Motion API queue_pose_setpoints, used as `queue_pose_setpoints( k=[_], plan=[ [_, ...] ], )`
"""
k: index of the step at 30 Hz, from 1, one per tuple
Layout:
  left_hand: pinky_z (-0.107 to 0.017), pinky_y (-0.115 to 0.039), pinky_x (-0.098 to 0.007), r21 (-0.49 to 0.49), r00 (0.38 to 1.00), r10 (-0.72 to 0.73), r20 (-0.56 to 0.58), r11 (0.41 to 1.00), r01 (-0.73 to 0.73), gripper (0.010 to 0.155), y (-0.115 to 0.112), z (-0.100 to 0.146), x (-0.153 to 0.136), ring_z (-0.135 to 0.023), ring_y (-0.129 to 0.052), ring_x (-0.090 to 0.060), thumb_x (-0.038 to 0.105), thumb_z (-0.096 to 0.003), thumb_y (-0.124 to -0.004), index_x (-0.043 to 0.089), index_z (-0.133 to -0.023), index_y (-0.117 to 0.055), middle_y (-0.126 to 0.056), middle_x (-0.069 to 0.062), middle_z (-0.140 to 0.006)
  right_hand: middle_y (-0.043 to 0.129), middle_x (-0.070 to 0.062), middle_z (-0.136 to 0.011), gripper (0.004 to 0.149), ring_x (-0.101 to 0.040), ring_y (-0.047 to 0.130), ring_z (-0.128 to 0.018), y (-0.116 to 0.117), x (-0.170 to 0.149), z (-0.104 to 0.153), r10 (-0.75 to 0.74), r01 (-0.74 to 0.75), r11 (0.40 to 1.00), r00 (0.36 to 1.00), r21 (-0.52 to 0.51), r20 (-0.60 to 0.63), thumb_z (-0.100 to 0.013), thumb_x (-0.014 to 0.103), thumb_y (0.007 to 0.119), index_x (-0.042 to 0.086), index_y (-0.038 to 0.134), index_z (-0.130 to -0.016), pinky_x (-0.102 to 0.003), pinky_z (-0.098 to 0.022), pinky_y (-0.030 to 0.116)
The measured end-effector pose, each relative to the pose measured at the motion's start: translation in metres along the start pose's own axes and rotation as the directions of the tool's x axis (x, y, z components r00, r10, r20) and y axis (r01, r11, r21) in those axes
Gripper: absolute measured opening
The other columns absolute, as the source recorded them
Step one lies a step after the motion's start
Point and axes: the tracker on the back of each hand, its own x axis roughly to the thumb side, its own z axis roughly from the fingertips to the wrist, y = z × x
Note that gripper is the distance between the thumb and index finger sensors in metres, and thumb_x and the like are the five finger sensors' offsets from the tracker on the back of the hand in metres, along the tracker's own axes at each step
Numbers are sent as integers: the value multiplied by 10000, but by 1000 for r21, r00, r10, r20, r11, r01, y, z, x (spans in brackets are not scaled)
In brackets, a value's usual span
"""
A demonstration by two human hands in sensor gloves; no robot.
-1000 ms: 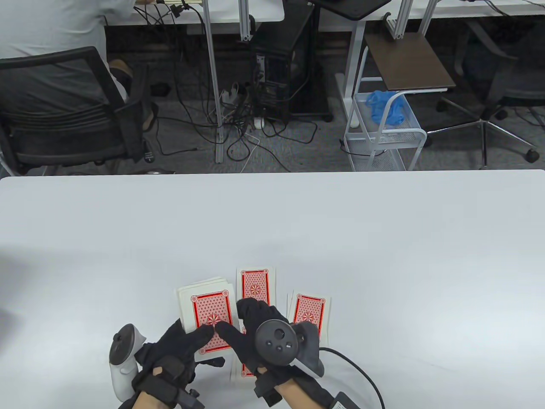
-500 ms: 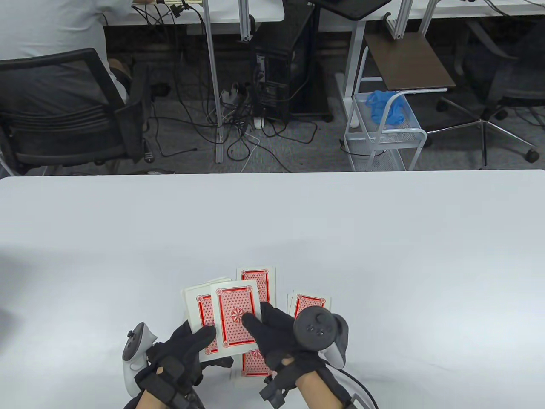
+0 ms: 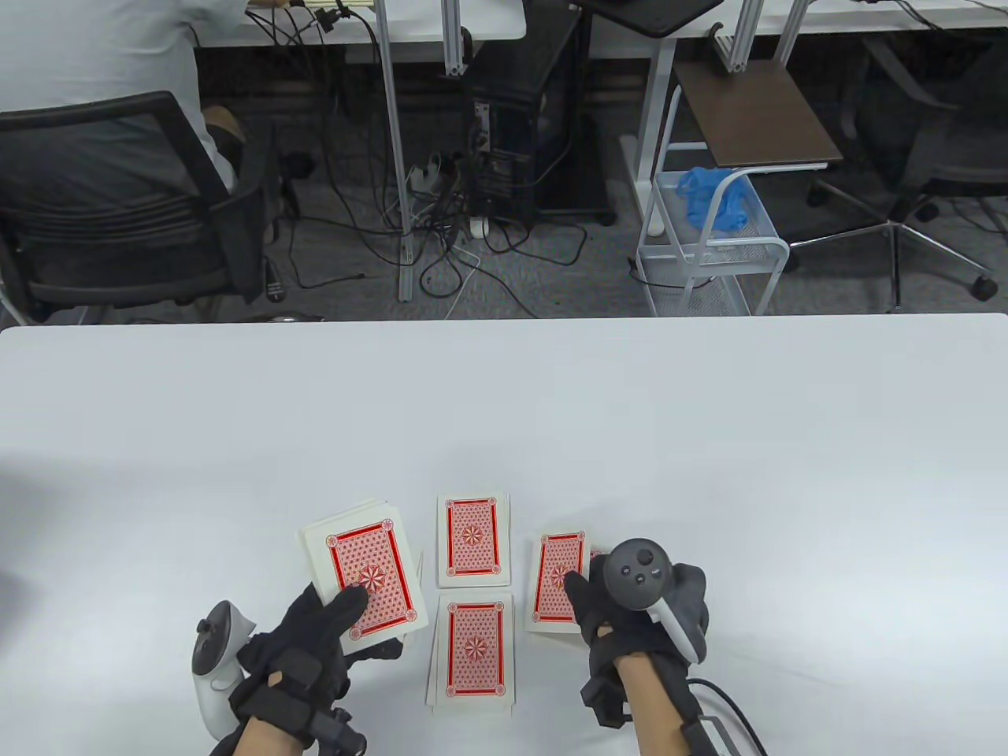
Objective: Four-player card dealing with fan arrangement
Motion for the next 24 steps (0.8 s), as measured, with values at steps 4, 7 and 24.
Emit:
queue_pose_setpoints(
  k=[4, 7, 24],
  plan=[
    [-447, -1025, -409, -4, 1000, -15, 10, 1000, 15, 533, -1, -1, 1, -813, -1081, -338, 358, -550, -810, 207, -1051, -704, -933, -42, -1011, 733, -290, -921, 455, -622, 625, -878, 12, 12, -4, 321, -322, 947, 946, -5, -42, -552, 443, 840, 29, 908, -730, -807, -608, 492],
    [-438, -1039, -401, -4, 999, -32, 5, 999, 32, 537, -2, -1, 0, -801, -1095, -336, 354, -545, -820, 195, -1047, -711, -947, -50, -1000, 732, -289, -922, 450, -617, 628, -876, 12, 17, -3, 392, -393, 919, 918, -18, -64, -551, 473, 832, 58, 882, -718, -801, -610, 492],
    [-343, -1077, -357, 36, 983, -180, -19, 983, 181, 524, -35, -4, -8, -674, -1176, -286, 356, -479, -925, 217, -970, -805, -1039, -6, -891, 860, -41, -669, 548, -272, 945, -524, -1, 114, 61, -259, 375, 912, 840, -165, 476, -543, 565, 739, 118, 742, -858, -558, -423, 844]
  ],
)
